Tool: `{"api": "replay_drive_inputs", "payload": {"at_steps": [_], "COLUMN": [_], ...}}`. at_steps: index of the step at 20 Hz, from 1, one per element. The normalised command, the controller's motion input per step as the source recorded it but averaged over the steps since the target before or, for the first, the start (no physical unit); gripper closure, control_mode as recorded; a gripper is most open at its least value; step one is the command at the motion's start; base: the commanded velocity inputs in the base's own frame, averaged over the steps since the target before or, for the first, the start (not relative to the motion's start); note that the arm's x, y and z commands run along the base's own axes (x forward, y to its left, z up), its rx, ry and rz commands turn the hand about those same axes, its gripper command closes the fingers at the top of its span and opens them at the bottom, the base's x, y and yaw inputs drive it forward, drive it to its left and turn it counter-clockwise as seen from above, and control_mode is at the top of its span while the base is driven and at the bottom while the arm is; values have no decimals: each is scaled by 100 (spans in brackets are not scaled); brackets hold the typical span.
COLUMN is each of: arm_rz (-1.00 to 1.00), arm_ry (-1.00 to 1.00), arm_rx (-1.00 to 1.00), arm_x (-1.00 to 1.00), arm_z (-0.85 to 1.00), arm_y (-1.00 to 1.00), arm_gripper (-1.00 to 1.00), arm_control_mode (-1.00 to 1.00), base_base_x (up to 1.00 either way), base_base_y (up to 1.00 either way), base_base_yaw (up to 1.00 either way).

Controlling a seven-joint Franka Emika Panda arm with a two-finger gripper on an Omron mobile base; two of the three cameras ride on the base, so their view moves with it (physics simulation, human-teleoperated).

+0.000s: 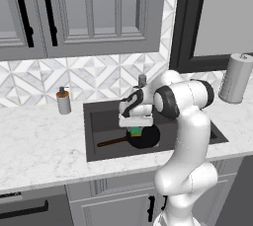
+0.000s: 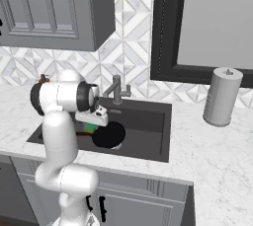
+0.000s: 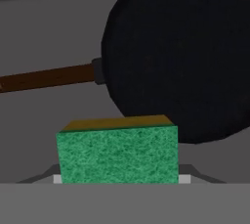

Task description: Pick the pan and sponge and place them into the sink. Then turn on the water.

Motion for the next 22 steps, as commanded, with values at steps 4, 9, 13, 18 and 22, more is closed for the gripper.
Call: {"api": "replay_drive_inputs", "payload": {"at_steps": [4, 9, 13, 18, 22], "arm_rz": [0, 0, 0, 0, 0], "arm_ry": [0, 0, -2, -1, 0], "arm_rx": [0, 0, 0, 0, 0], "arm_x": [30, 34, 43, 39, 17], "arm_z": [-59, -46, -25, -16, -22], "arm_y": [0, 0, 0, 0, 0], "arm_gripper": [100, 100, 100, 100, 100], "arm_control_mode": [-100, -100, -100, -100, -100], "base_base_x": [0, 0, 0, 0, 0], "base_base_y": [0, 0, 0, 0, 0], "base_base_yaw": [0, 0, 0, 0, 0]}}
